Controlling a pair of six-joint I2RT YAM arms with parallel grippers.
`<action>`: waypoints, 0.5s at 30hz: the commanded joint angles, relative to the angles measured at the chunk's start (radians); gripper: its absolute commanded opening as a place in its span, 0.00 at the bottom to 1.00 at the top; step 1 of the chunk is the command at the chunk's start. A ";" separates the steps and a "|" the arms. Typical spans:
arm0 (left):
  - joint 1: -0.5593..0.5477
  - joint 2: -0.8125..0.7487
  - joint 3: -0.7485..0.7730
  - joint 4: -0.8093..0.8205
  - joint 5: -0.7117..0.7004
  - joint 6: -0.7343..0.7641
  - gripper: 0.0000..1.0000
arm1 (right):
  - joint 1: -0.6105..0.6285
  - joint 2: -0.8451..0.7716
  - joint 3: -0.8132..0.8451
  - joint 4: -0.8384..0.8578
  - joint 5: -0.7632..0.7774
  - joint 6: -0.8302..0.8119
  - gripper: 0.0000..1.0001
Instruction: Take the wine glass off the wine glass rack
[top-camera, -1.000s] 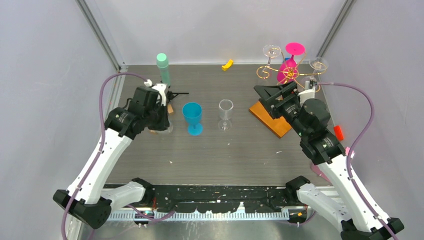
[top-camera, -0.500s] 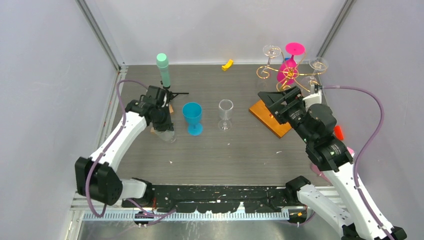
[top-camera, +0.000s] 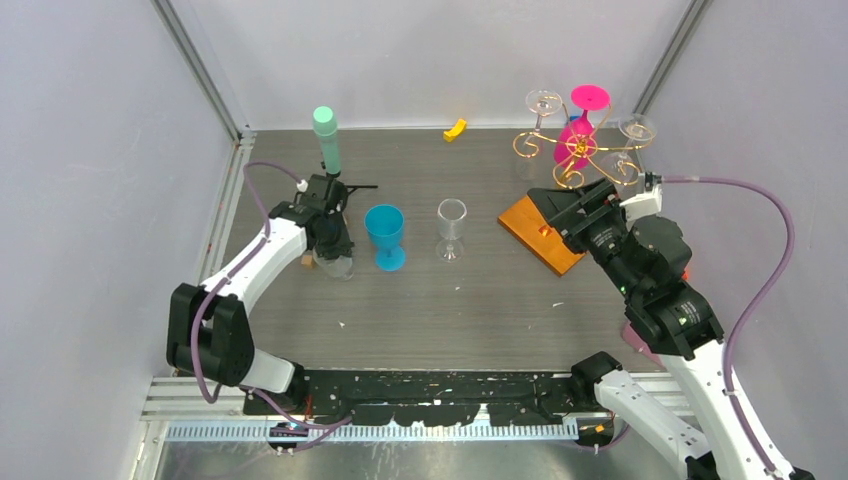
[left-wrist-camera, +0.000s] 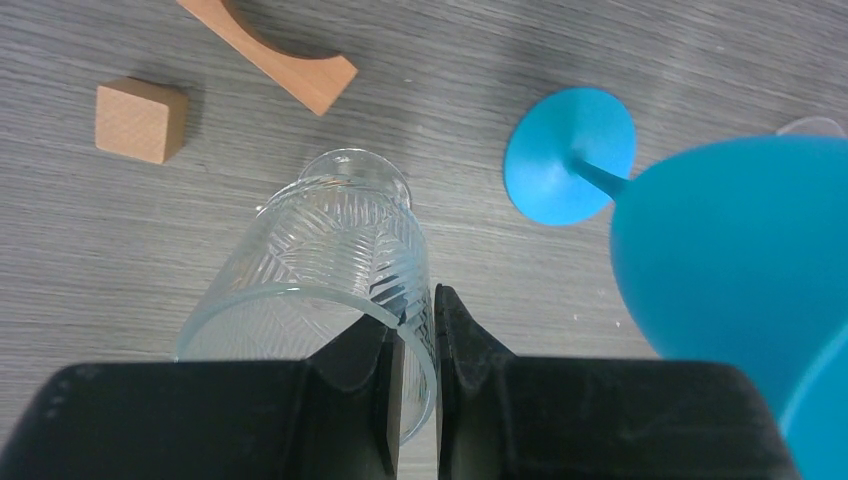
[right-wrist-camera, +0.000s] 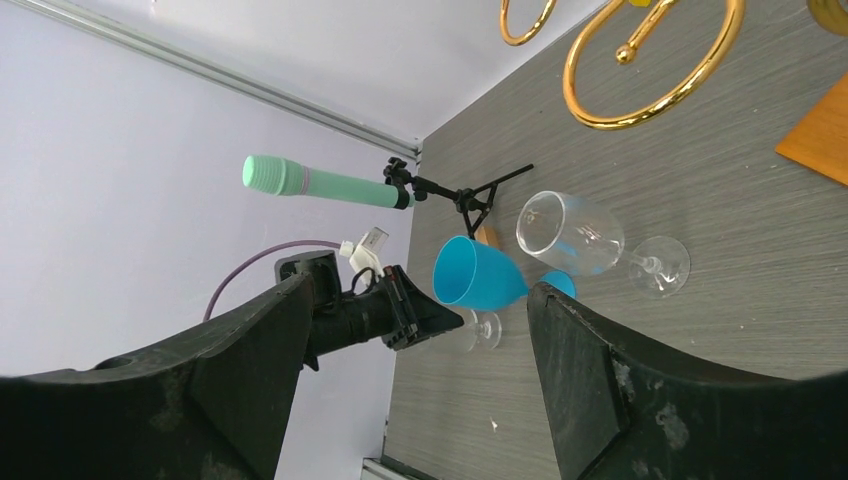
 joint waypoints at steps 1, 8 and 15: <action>0.005 0.004 -0.009 0.107 -0.097 -0.017 0.00 | -0.002 0.007 0.055 0.010 0.013 -0.024 0.83; 0.005 0.057 0.019 0.131 -0.129 0.005 0.11 | -0.002 0.039 0.078 -0.009 0.000 -0.031 0.83; 0.006 0.092 0.110 0.034 -0.142 0.038 0.46 | -0.002 0.086 0.150 -0.059 -0.025 -0.063 0.83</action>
